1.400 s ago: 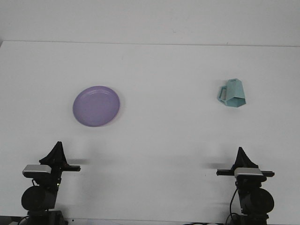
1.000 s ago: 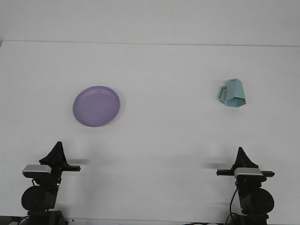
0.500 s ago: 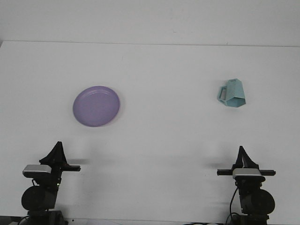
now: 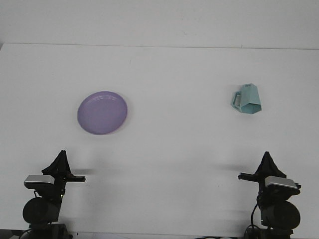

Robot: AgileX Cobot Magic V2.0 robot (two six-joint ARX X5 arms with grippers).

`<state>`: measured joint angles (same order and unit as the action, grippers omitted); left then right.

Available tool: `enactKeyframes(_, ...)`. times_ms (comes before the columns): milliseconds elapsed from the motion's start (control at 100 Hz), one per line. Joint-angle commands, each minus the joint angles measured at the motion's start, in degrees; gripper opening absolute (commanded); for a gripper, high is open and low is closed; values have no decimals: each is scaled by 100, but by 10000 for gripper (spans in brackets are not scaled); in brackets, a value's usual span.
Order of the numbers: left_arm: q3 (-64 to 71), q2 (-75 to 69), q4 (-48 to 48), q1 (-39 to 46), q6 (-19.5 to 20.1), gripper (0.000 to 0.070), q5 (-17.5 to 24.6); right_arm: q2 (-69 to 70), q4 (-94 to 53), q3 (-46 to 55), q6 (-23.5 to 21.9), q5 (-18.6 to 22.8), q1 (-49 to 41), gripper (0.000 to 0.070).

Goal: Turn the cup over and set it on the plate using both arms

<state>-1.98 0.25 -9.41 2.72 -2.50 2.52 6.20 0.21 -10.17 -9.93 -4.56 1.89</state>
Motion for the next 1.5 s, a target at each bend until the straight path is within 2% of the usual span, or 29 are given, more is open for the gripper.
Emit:
enactKeyframes(0, 118, -7, -55, 4, 4, 13, 7, 448, 59, -470, 90, -17, -2, 0)
enactKeyframes(60, 118, -7, -52, 4, 4, 13, 7, 940, 59, -861, 372, 0, -2, 0)
enactKeyframes(160, 118, -7, -46, 4, -20, 13, 7, 1945, 63, -1508, 1099, -2, 2, 0)
enactKeyframes(290, 118, -7, 28, 4, -17, 13, 7, 3069, 354, -1930, 1860, 4, 79, 6)
enactKeyframes(350, 118, -7, 48, 4, -15, 13, 7, 3545, 732, -1950, 2162, 9, 140, 99)
enactKeyframes(430, 118, -7, 42, 4, -13, 13, 7, 4148, 1145, -1950, 2317, 20, 247, 355)
enactKeyframes(460, 118, -7, 39, 4, -13, 13, 7, 4382, 1311, -1950, 2356, 28, 295, 421)
enactKeyframes(480, 118, -7, 35, 4, -13, 13, 7, 4542, 1423, -1950, 2382, 39, 332, 441)
enactKeyframes(640, 118, -7, 33, 4, -13, 13, 7, 5866, 2594, -1950, 2601, 476, 710, 444)
enactKeyframes(840, 118, -7, 26, 4, -11, 13, 7, 7401, 4028, -1950, 2782, 695, 1095, 444)
enactKeyframes(1030, 118, -7, 22, 4, -11, 13, 7, 8588, 5405, -1991, 2837, 1123, 1327, 443)
enactKeyframes(1150, 118, -7, 22, 4, -11, 13, 7, 9162, 5471, -2310, 2964, 1141, 1359, 444)
enactKeyframes(1260, 118, -7, 4, 4, -11, 12, 7, 9576, 5466, -2721, 2968, 1375, 1384, 444)
enactKeyframes(1490, 118, -7, 0, 4, -11, 12, 7, 10229, 5156, -3574, 3289, 1377, 1394, 444)
